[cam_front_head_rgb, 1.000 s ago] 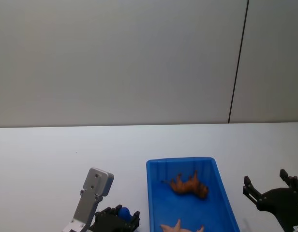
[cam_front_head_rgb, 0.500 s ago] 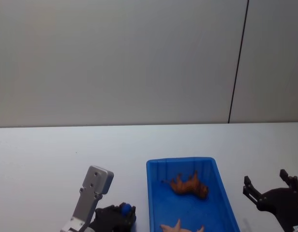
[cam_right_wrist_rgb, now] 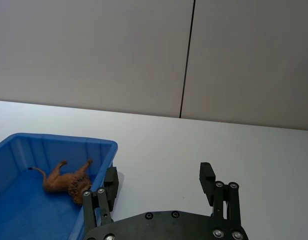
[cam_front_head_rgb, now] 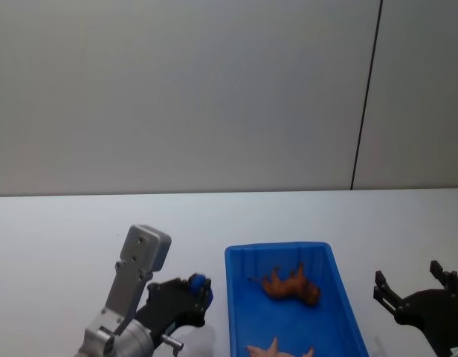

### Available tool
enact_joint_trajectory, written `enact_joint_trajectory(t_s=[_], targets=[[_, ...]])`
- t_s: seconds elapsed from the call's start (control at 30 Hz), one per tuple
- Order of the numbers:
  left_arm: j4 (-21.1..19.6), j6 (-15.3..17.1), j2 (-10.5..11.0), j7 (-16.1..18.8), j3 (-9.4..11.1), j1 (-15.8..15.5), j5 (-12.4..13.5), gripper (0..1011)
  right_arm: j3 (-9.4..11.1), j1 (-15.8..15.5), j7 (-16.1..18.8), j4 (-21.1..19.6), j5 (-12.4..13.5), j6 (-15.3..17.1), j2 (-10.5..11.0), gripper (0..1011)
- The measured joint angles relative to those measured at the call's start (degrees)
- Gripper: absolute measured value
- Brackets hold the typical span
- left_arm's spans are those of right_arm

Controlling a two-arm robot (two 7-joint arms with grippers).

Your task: Pick up the two dolls from the table and place them into the box.

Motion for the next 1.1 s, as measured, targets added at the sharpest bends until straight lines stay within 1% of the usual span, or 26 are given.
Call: enact_joint_trajectory(t_s=[0.3,0.37,0.43,0.47,0.5,0.57,0.6,0.63,0.67,0.7,0.73,0.8,0.83,0.9,1.0,1.03,1.07,1.1], targets=[[-1.5,-2.3,-0.1,-4.2,-0.4,-1.2,0.3,121,0.0,0.0,0.0,0.0,0.0,0.0,0.0,1001],[-1.6,-3.0,-0.3,-5.8,-0.4,-1.5,0.2,106,0.0,0.0,0.0,0.0,0.0,0.0,0.0,1001],[-1.7,-3.6,-0.5,-7.1,-0.4,-1.9,-0.1,119,0.0,0.0,0.0,0.0,0.0,0.0,0.0,1001],[-1.7,-3.9,-0.6,-7.7,-0.4,-2.0,-0.2,170,0.0,0.0,0.0,0.0,0.0,0.0,0.0,1001],[-1.7,-3.9,-0.6,-7.7,-0.4,-2.0,-0.2,170,0.0,0.0,0.0,0.0,0.0,0.0,0.0,1001],[-1.7,-4.9,-0.9,-9.9,-0.3,-2.5,-0.8,277,0.0,0.0,0.0,0.0,0.0,0.0,0.0,1001],[-1.6,-5.1,-1.0,-10.3,-0.3,-2.6,-0.9,295,0.0,0.0,0.0,0.0,0.0,0.0,0.0,1001],[-1.5,-5.6,-1.2,-11.6,-0.2,-2.8,-1.3,339,0.0,0.0,0.0,0.0,0.0,0.0,0.0,1001],[-1.4,-5.8,-1.3,-12.1,-0.1,-3.0,-1.5,339,0.0,0.0,0.0,0.0,0.0,0.0,0.0,1001],[-1.3,-6.1,-1.5,-12.6,-0.1,-3.1,-1.6,398,0.0,0.0,0.0,0.0,0.0,0.0,0.0,1001],[-1.2,-6.3,-1.6,-13.1,0.0,-3.2,-1.8,422,0.0,0.0,0.0,0.0,0.0,0.0,0.0,1001],[-0.9,-7.1,-2.0,-15.0,0.2,-3.6,-2.4,503,0.0,0.0,0.0,0.0,0.0,0.0,0.0,1001],[-0.8,-7.4,-2.1,-15.5,0.2,-3.7,-2.6,515,0.0,0.0,0.0,0.0,0.0,0.0,0.0,1001],[-0.4,-8.1,-2.6,-17.2,0.4,-4.1,-3.2,626,0.0,0.0,0.0,0.0,0.0,0.0,0.0,1001],[0.2,-9.0,-3.2,-19.3,0.8,-4.6,-4.0,646,0.0,0.0,0.0,0.0,0.0,0.0,0.0,1001],[0.3,-9.3,-3.3,-19.7,0.9,-4.7,-4.2,717,0.0,0.0,0.0,0.0,0.0,0.0,0.0,1001],[0.5,-9.7,-3.6,-20.6,1.0,-4.9,-4.5,766,0.0,0.0,0.0,0.0,0.0,0.0,0.0,1001],[0.6,-9.8,-3.7,-20.9,1.1,-5.0,-4.6,783,0.0,0.0,0.0,0.0,0.0,0.0,0.0,1001]])
